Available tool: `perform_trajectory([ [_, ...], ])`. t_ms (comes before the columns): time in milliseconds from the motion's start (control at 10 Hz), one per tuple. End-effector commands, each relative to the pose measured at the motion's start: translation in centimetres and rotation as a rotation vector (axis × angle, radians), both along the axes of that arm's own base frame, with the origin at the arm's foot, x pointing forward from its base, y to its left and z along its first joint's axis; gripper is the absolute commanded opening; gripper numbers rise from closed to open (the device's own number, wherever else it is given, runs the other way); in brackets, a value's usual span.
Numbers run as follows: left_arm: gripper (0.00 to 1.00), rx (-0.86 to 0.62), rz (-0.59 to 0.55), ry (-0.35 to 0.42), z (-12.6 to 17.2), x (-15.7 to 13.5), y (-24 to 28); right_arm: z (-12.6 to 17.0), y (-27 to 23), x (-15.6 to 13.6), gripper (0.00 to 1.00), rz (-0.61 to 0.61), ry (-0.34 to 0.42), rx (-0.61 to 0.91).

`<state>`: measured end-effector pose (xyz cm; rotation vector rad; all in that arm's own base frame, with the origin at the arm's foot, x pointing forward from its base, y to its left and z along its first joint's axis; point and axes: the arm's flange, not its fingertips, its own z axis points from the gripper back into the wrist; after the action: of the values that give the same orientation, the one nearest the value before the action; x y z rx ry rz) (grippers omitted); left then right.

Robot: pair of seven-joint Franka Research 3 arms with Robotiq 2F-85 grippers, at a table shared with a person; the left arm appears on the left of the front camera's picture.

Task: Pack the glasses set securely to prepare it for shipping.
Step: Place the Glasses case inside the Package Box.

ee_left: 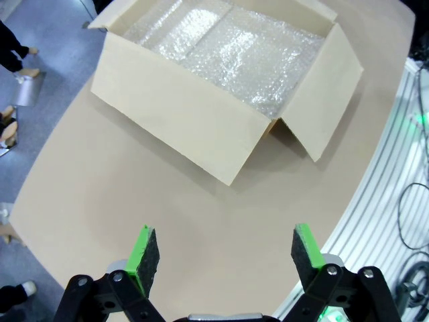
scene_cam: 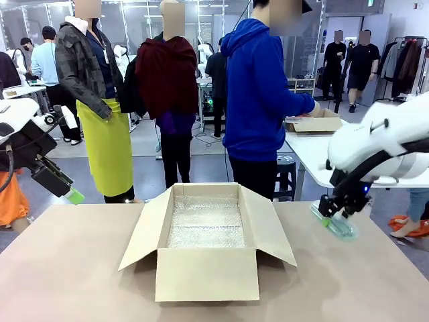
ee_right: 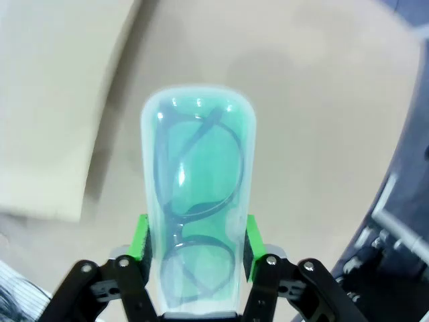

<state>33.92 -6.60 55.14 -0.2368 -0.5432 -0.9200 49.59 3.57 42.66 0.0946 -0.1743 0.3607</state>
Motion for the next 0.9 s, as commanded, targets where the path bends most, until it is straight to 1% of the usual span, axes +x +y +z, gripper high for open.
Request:
perform_trajectory([
  [0,1.00,-0.021,0.001,-0.003,0.3,-0.1,0.0,4.4,2.1,-1.2,0.31,0.303,-0.024,-0.070],
  [100,1.00,-0.021,0.001,-0.003,0.3,-0.1,0.0,6.2,4.0,-1.1,0.31,0.499,0.002,-0.072],
  [200,1.00,-0.021,0.001,-0.003,0.3,-0.1,0.0,7.7,6.2,-0.6,0.31,0.668,-0.003,-0.094],
  [300,1.00,-0.021,0.001,-0.003,0.3,-0.1,0.0,9.4,9.7,0.1,0.31,0.813,-0.013,-0.127],
  [400,1.00,-0.021,0.001,-0.003,0.3,-0.1,0.0,10.9,13.7,1.0,0.31,0.916,-0.040,-0.155],
  [500,1.00,-0.021,0.001,-0.003,0.3,-0.1,0.0,11.4,18.3,2.3,0.31,0.988,-0.058,-0.205],
  [600,1.00,-0.021,0.001,-0.003,0.3,-0.1,0.0,10.9,23.0,3.5,0.31,1.047,-0.062,-0.229],
  [700,1.00,-0.021,0.001,-0.003,0.3,-0.1,0.0,9.7,27.8,4.7,0.31,1.080,-0.097,-0.216],
  [800,1.00,-0.021,0.001,-0.003,0.3,-0.1,0.0,8.5,30.8,5.5,0.31,1.088,-0.131,-0.198],
])
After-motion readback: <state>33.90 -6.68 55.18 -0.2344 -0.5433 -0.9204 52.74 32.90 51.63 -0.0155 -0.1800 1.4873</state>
